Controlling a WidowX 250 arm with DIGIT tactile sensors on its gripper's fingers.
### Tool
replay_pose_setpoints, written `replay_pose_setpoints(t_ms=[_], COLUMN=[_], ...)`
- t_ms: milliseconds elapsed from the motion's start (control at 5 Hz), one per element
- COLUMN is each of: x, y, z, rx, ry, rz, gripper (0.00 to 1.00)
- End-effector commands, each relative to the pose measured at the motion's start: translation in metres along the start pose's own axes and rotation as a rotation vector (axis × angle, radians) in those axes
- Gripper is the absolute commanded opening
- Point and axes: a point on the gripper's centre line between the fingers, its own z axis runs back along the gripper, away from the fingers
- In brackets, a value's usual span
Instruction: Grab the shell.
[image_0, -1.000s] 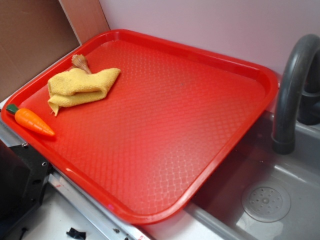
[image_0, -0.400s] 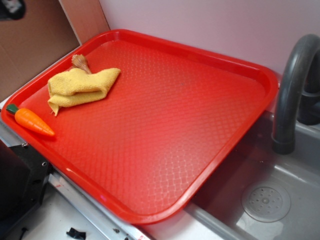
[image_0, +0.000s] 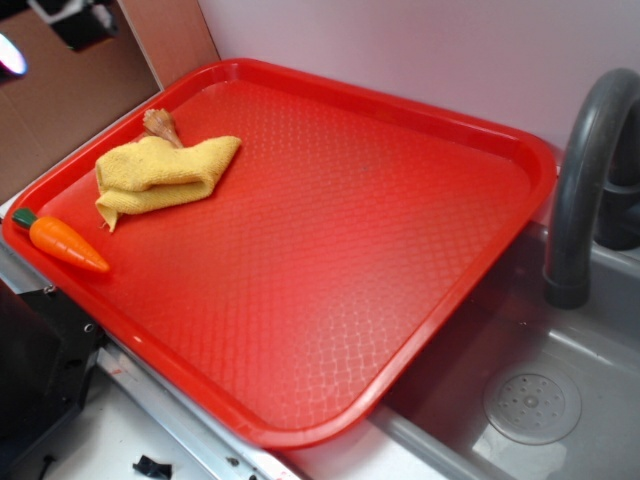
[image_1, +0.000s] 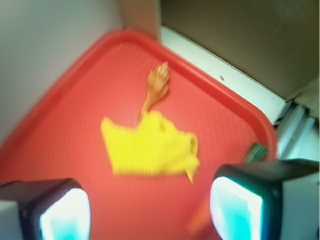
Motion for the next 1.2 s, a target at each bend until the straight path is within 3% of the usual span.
replay_pose_setpoints(t_ms=[0, 400, 600, 1000], x=[0.038, 0.063, 0.070, 0.073], y=[0.011, 0.004, 0.007, 0.014], z=[-0.058, -0.116, -0.139, -0.153], rx=[0.066, 0.091, 0.121, 0.152], ry=[-0.156, -0.146, -0.106, -0.101], rz=[0.284, 0.255, 0.239, 0.253], gripper=[1.00, 1.00, 1.00, 1.00])
